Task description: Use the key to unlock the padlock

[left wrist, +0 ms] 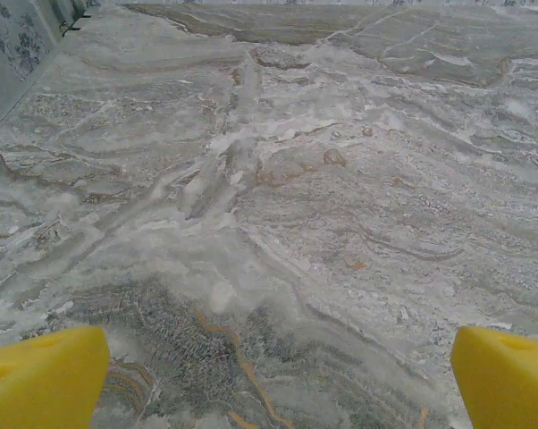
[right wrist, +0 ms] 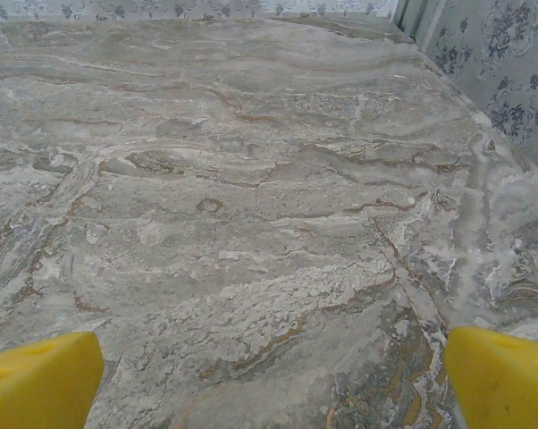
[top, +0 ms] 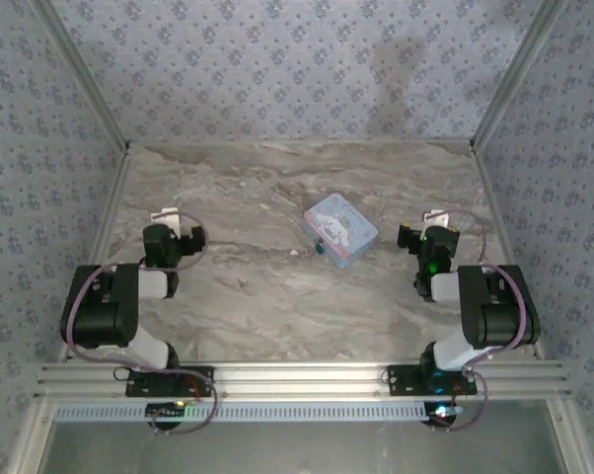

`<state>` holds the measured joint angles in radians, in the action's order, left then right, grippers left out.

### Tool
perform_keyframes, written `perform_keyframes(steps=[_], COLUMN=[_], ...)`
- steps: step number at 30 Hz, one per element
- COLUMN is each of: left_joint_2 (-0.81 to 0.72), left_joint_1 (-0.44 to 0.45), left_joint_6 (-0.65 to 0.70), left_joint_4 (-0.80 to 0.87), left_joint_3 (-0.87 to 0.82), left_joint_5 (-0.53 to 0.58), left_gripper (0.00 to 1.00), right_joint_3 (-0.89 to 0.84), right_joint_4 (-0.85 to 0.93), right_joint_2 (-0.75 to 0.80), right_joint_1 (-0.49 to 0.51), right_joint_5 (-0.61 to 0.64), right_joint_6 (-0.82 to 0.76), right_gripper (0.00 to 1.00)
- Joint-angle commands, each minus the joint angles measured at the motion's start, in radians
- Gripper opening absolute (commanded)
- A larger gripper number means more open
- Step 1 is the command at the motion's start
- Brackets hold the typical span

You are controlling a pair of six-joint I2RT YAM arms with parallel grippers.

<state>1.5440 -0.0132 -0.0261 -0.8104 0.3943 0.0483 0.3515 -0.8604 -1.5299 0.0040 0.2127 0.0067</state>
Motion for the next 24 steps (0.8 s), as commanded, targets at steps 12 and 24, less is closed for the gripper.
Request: perform_keyframes(steps=[12, 24], left_joint_2=[-0.01, -0.01], left_joint_1=[-0.004, -0.011], left_joint_6=[0.008, 0.003], left_joint_4=[0.002, 0.002], left_joint_3=[0.022, 0.023], left_joint_5=[-0.017, -0.032], left_gripper=[0.98, 0.98], right_joint_3=[0.029, 0.026], right_joint_4=[0.018, 0.015], right_joint_2=[0.003, 0.005], right_joint_1=[-0.015, -0.015], right_joint_5=[-0.085, -0.085], right_joint_6=[-0.017, -0.017], right_gripper=[1.0, 1.0])
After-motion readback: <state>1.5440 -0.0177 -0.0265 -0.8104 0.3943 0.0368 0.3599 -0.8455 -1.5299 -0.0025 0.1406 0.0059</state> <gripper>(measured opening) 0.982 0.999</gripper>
